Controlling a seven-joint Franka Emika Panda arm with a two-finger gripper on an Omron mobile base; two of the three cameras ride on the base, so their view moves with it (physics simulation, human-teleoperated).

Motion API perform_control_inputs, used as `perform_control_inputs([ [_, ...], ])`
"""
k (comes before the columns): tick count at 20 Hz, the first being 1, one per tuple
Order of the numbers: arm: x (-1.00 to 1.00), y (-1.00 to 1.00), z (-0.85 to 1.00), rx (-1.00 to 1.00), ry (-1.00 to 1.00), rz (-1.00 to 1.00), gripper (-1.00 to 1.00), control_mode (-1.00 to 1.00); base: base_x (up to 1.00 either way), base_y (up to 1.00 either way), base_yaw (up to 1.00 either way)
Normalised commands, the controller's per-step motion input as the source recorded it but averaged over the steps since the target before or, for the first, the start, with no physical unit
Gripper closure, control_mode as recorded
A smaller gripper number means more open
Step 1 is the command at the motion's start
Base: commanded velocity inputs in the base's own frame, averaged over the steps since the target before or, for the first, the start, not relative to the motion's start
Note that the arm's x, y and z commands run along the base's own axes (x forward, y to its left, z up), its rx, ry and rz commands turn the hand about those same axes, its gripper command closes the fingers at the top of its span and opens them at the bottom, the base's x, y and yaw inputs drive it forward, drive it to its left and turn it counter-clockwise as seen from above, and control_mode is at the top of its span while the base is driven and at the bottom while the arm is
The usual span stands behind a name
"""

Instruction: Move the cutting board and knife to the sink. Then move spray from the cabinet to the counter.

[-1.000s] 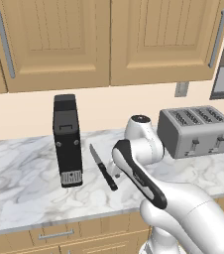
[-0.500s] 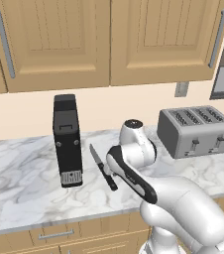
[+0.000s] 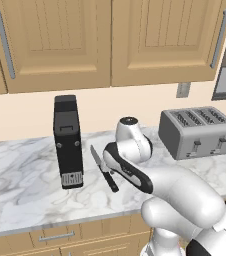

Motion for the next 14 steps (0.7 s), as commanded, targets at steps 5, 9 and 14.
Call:
perform_control_inputs([
  [5, -0.01, 0.10, -0.14, 0.00, 0.06, 0.05, -1.00, -1.00, 0.00, 0.00, 0.00],
  [9, 0.00, 0.22, -0.37, 0.00, 0.01, 0.04, -1.00, -1.00, 0.00, 0.00, 0.00],
  [14, 0.00, 0.20, -0.36, 0.00, 0.00, 0.02, -1.00, -1.00, 0.00, 0.00, 0.00],
])
